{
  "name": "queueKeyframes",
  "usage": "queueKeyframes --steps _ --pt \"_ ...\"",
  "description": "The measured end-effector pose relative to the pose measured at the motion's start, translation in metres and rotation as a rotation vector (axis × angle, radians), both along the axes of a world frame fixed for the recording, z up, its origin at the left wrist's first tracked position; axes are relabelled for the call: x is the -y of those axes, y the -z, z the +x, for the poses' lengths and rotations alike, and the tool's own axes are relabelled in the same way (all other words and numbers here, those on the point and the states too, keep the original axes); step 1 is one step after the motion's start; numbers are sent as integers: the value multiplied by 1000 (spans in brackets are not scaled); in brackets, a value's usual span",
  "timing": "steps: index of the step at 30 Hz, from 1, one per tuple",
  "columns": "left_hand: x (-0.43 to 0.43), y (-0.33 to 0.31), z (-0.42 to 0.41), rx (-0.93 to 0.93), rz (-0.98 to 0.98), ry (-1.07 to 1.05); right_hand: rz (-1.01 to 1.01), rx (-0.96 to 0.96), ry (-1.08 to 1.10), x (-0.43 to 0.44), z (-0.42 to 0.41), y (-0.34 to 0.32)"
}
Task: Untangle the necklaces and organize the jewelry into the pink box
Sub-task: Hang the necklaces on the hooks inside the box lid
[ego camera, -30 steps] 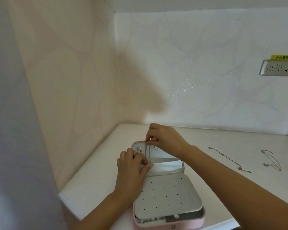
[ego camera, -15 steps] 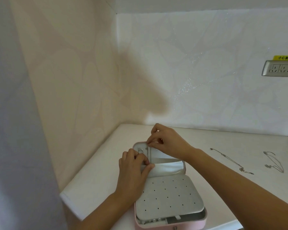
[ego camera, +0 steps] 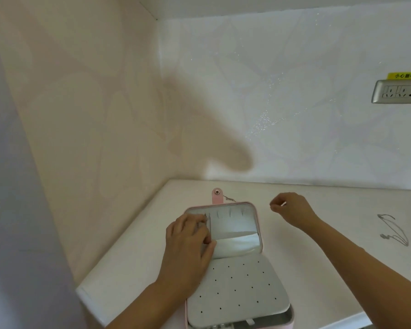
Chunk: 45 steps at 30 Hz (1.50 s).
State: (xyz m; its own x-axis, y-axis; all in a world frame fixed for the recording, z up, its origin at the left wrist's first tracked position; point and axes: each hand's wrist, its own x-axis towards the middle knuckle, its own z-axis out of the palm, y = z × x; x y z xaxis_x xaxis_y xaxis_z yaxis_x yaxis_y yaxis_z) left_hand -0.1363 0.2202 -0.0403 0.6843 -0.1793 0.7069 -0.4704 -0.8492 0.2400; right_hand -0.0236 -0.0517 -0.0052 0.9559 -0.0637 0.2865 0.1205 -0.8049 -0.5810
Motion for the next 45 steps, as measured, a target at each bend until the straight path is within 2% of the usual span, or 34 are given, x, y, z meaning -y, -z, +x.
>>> queueKeyframes --steps 3,9,16,29,36,40,45 --pt "2 -1 4 -76 85 45 -70 -95 -27 14 3 16" --pt "8 -9 -2 -231 81 -19 -305 -213 -319 -12 8 31" --pt "10 -7 4 -298 169 -89 -467 -204 -330 -27 8 37" --pt "15 -10 1 -275 281 -75 -423 -87 -113 61 -58 42" --pt "24 -21 5 -345 347 80 -297 -74 110 87 -72 20" --pt "34 -22 10 -361 338 145 -277 -82 88 79 -55 14" --pt "37 -14 11 -366 231 178 -273 -133 -63 55 -21 18"
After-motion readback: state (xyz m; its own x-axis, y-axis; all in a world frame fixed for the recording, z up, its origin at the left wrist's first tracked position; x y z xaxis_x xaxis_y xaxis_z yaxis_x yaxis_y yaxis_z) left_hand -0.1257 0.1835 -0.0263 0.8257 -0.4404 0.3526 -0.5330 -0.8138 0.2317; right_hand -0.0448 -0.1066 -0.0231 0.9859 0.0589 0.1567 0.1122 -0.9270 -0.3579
